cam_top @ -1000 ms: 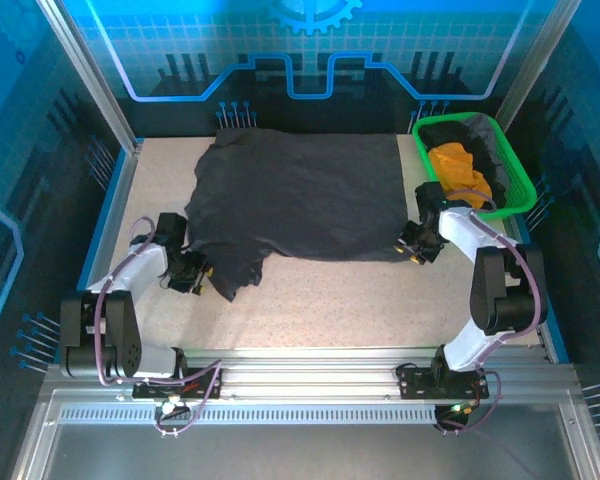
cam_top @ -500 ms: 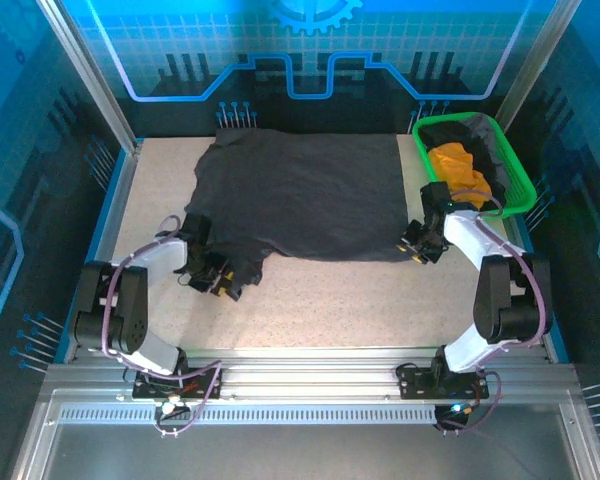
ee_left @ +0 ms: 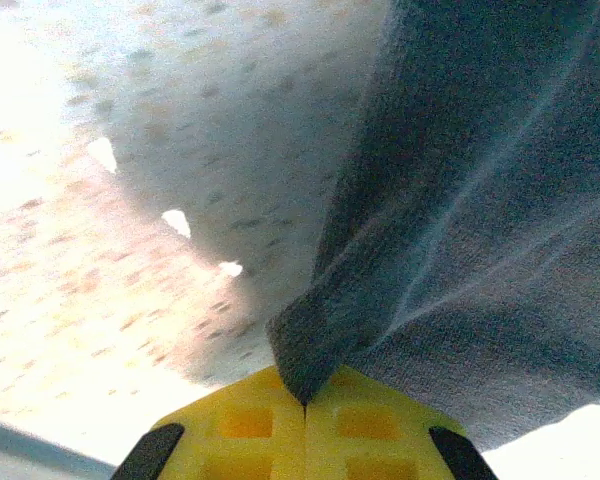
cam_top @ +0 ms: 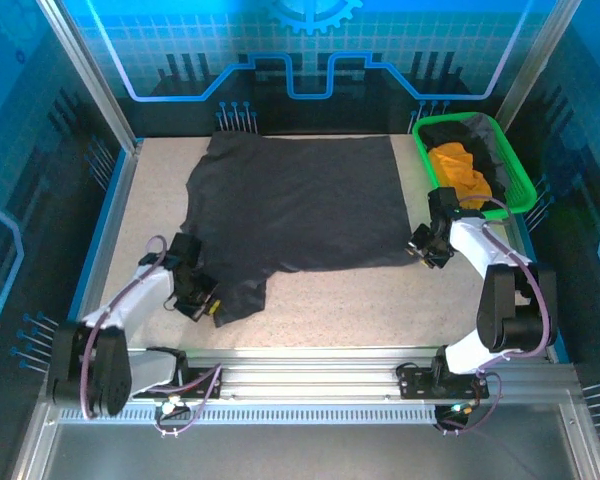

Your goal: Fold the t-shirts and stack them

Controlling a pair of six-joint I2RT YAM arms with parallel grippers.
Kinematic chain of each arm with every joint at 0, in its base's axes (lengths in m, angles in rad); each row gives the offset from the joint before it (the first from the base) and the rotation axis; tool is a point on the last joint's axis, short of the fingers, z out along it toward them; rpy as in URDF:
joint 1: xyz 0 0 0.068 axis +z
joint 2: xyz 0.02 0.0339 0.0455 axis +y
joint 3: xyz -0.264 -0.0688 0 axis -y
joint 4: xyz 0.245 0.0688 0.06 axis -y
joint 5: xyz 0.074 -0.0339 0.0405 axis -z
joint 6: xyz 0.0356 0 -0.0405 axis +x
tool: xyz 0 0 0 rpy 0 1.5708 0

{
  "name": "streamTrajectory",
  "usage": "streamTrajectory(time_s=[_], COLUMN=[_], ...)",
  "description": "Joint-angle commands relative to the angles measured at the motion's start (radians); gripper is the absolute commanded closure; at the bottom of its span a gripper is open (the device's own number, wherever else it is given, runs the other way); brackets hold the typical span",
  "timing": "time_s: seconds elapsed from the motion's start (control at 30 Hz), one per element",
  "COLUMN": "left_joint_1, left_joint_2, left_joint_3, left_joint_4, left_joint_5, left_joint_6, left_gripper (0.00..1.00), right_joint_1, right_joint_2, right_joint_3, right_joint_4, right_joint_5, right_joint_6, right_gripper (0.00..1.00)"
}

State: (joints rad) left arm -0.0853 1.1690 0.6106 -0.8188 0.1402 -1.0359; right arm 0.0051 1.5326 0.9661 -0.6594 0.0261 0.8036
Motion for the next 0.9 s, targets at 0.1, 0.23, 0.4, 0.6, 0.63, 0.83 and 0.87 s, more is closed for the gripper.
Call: streamTrajectory(time_s=[0.1,0.23,0.4,0.6,0.63,0.83,0.87], left_joint_1=[0.0,-0.001,-0.001,0.001,0.0,0.001,0.001], left_joint_2=[-0.053,-0.069,-0.096,-0.132,-0.137,-0.149,-0.149], left_joint_3=[-0.014,-0.016,-0.026,-0.029,-0.028,-0.022,-0.019], left_joint_4=[-0.141,-0.13,-0.127,-0.147,-0.15,-0.154,-0.155], left_joint_5=[-0.053,-0.062,-0.061,-0.07,-0.071,-0.079,-0.082], left_joint_6=[0.016,-0.001,-0.021,-0.025,-0.026,-0.03,-0.028], left_gripper=[1.0,1.0,1.0,1.0,1.0,1.0,1.0], right_joint_1=[-0.016,-0.033,-0.034,-0.027,-0.025,-0.012,-0.008], right_joint_2=[0.052,0.063,0.03,0.12,0.135,0.2,0.203], right_joint_3=[-0.03,-0.043,-0.076,-0.031,-0.022,0.014,0.018], right_joint_4=[0.013,0.006,0.024,0.043,0.041,0.053,0.051], right_joint_5=[-0.004,-0.02,-0.044,-0.082,-0.08,-0.092,-0.091], right_joint_6=[0.018,-0.005,-0.009,0.003,0.007,0.02,0.022], right_gripper=[0.65,0.66,0.66,0.66,0.66,0.75,0.78])
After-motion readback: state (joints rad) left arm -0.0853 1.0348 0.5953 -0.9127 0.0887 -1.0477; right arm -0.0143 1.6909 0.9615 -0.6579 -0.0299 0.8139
